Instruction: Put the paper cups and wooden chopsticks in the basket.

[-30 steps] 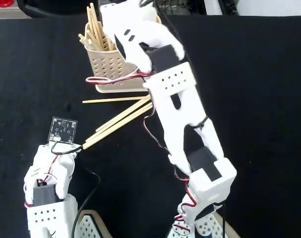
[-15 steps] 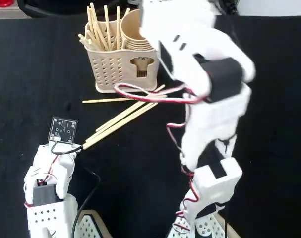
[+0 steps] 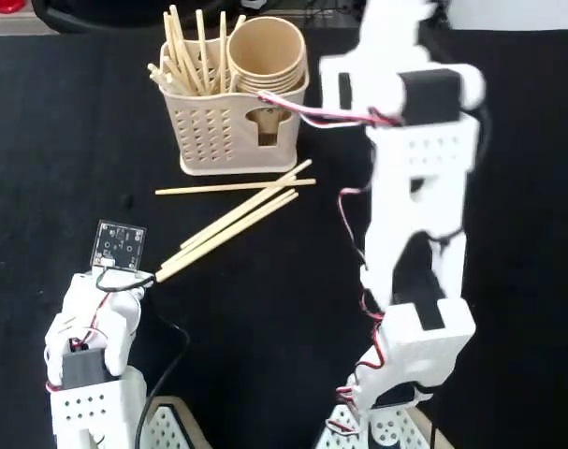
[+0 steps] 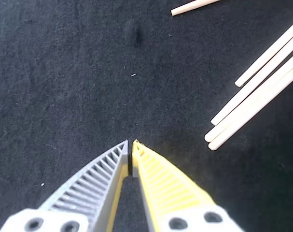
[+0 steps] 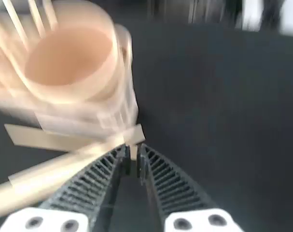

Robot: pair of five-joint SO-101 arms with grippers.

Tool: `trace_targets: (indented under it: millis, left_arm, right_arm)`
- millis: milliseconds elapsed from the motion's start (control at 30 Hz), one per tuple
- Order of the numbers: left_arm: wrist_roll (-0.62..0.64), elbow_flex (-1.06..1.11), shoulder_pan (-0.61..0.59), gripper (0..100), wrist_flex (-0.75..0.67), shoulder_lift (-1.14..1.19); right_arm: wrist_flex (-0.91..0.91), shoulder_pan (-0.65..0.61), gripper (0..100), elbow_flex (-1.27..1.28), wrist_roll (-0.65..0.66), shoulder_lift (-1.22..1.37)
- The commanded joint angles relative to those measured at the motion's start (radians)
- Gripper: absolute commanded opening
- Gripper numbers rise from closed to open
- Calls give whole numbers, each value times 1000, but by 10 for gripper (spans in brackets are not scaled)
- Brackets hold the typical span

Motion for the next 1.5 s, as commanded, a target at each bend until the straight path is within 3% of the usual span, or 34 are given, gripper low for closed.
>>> trace_targets:
  millis: [0,100,233,400,533,967,1467]
  left_arm:
    - [-8,-1,-4,30,5,-9]
    - [-8,1,-5,31,-2,-9]
    - [-9,2,-7,32,-3,-9]
    - [-9,2,-10,32,-3,-9]
    - [-11,2,-5,33,3,-9]
    - [-11,2,-5,33,5,-9]
    - [-43,4,-4,32,6,-9]
  right_arm:
    - [-5,40,54,239,371,-51]
    - [-137,66,54,449,540,-51]
    - [-319,101,54,716,635,-62]
    - [-551,86,54,993,922,-62]
    - [-701,31,55,1081,999,-56]
    - [-875,-97,57,1102,971,-44]
    - [-916,-106,58,997,973,170]
